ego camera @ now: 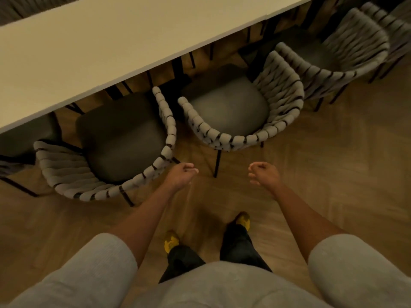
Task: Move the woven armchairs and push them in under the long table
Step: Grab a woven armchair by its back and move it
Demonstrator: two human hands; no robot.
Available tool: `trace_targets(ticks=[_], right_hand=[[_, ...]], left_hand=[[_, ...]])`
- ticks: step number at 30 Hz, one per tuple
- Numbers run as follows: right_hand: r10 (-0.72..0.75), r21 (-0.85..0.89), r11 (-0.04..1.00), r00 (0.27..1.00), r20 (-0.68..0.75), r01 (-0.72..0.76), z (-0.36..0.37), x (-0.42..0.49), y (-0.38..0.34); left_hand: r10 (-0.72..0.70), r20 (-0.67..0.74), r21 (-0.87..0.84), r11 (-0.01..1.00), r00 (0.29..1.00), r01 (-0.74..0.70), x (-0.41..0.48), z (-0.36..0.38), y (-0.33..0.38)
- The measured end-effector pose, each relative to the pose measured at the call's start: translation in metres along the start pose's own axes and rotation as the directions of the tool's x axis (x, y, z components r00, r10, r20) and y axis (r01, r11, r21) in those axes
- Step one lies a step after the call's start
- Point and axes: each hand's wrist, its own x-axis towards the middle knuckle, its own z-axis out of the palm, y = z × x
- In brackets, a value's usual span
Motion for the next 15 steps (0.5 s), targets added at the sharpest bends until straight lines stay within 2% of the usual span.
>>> trace_targets(ticks=[7,15], right_hand=[[-0.079,-0.049,0.996,0.997,0.001,0.079,-0.106,0.039,-0.033],[-0.158,-0.155,0.975,0.987,-0.001,0.156,-0.163,0.084,-0.076]], left_hand=[[0.001,-0.085,-0.041,0.999,0.996,-0.005,0.032,0.073,0.07],[-0.121,-0.149,-0.2,0.976,0.982,0.09,0.056,0.105,0.102]])
